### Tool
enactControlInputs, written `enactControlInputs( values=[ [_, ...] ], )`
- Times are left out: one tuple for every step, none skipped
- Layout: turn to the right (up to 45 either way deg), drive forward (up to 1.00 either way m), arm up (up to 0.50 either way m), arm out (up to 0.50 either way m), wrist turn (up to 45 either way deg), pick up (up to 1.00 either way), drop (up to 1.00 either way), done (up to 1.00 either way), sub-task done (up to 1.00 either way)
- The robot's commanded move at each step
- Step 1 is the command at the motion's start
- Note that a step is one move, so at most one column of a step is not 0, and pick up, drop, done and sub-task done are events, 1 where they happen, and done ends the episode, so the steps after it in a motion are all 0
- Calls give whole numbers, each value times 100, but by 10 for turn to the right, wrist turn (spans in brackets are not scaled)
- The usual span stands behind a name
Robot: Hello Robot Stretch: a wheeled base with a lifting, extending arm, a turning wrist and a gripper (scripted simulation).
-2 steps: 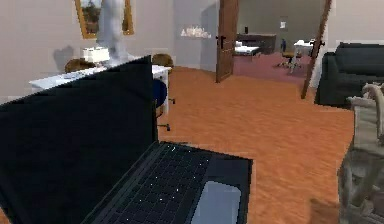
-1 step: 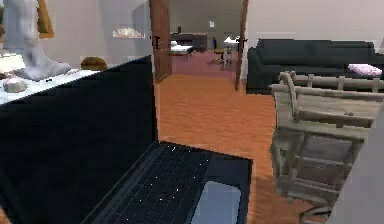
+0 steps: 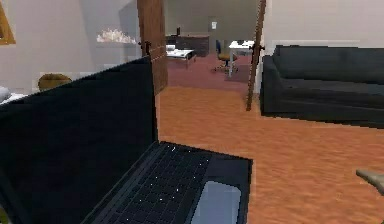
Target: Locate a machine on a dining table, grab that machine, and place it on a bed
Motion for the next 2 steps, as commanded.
enactControlInputs(
  values=[
    [0,100,0,0,0,0,0,0,0],
    [30,0,0,0,0,0,0,0,0]
  ],
)
